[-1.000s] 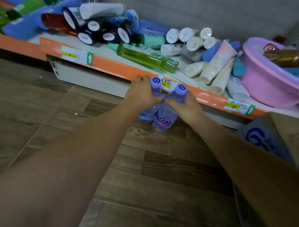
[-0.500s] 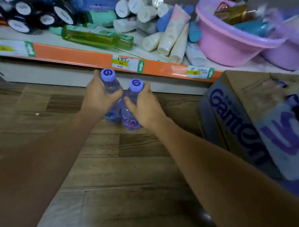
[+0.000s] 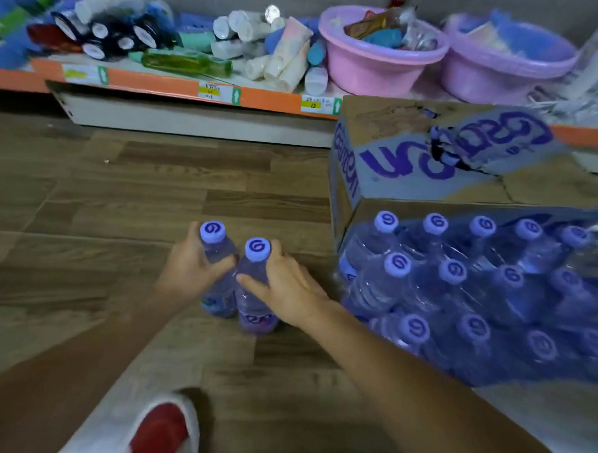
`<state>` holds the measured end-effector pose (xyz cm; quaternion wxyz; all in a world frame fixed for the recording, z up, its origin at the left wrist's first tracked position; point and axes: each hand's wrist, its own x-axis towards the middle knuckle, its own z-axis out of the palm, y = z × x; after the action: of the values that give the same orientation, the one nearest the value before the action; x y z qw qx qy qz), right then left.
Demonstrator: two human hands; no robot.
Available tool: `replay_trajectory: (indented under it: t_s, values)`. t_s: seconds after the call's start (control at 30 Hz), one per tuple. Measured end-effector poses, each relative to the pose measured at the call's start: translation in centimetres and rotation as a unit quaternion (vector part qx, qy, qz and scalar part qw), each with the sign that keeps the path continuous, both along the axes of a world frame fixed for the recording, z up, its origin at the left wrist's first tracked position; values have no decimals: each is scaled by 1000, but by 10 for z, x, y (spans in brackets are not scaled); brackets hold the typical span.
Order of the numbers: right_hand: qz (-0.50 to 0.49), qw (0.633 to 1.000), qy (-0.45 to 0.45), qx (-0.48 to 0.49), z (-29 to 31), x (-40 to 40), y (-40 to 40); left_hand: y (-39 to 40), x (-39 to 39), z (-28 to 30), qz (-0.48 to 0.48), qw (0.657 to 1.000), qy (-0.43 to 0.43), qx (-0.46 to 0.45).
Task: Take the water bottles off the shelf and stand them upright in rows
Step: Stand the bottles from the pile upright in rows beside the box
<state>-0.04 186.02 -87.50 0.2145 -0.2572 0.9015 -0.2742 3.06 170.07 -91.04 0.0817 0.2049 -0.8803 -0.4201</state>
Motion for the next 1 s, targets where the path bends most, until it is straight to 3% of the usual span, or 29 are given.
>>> replay_trajectory:
  t_s: [0.17, 0.3, 0.5, 0.7, 0.8, 0.9, 1.0]
  values:
    - [51, 998, -13, -23, 11, 60, 74, 53, 63, 13, -42, 999, -5, 23]
    - [27, 998, -17, -52, 2, 96, 128, 103, 96, 28, -66, 996, 8, -51]
    - [24, 997, 47, -56, -6, 115, 204, 170, 109, 20, -110, 993, 12, -46]
    - [-60, 994, 53, -70, 0, 96, 267, 230, 111, 22, -159, 987, 11, -6]
    - [-77, 991, 75, -78, -3, 88, 283, 244, 102, 12, -194, 980, -29, -46]
    - [-83, 991, 67, -78, -18, 90, 290, 252, 93, 21, -190, 978, -83, -19]
    - [-147, 979, 43, -134, -27, 90, 295, 258, 94, 23, -172, 982, -80, 10]
